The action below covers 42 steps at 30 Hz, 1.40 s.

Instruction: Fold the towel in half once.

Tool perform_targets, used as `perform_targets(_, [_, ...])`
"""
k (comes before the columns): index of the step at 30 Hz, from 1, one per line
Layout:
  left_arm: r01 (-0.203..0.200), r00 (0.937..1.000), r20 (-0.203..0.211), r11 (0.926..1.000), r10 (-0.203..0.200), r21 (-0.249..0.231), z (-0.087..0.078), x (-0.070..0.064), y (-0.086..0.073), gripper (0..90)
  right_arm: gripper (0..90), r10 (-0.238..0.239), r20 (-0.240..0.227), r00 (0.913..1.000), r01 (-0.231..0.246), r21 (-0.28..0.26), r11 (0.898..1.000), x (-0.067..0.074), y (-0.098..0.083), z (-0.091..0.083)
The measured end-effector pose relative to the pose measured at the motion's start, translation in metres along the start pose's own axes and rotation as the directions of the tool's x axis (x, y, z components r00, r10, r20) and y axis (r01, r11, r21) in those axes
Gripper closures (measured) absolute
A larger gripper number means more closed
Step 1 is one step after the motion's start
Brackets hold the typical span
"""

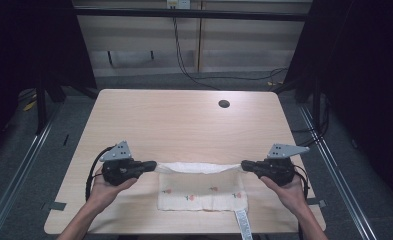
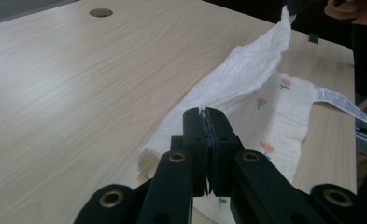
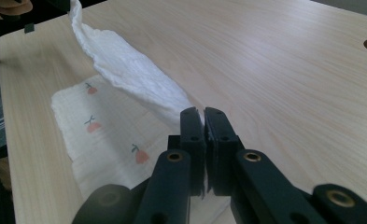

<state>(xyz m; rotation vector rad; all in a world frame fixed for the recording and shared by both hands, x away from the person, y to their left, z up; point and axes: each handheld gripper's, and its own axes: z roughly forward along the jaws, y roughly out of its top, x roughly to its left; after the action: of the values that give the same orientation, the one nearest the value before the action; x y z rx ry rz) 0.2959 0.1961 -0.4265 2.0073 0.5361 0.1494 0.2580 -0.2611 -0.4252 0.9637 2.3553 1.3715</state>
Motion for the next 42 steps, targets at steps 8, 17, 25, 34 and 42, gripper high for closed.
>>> perform_targets(8, [-0.017, 0.9994, 0.031, 0.9984, 0.015, 0.054, 0.008, -0.009, -0.012, 88.2, 86.7, 0.013, -0.005, 0.9999, -0.013, 0.036, 0.999, 0.006, -0.014, -0.005])
perform_targets(17, [-0.052, 0.9969, 0.065, 0.993, 0.045, 0.106, 0.015, -0.021, -0.025, 88.2, 86.0, 0.015, -0.043, 0.999, -0.01, 0.117, 0.993, 0.018, -0.037, 0.004])
perform_targets(25, [-0.085, 0.9942, 0.081, 0.9791, 0.071, 0.185, 0.021, -0.03, -0.042, 88.0, 84.6, 0.011, -0.085, 0.9963, 0.007, 0.215, 0.977, 0.026, -0.056, 0.014])
perform_targets(34, [-0.12, 0.9875, 0.133, 0.9531, 0.085, 0.278, 0.032, -0.04, -0.055, 87.2, 79.0, 0.034, -0.099, 0.9945, -0.007, 0.262, 0.965, 0.027, -0.067, 0.011])
perform_targets(42, [-0.018, 0.9915, 0.13, 0.988, -0.003, 0.153, 0.024, -0.031, -0.043, 81.4, 69.7, 0.063, -0.115, 0.9914, -0.039, 0.204, 0.978, 0.027, -0.058, 0.002])
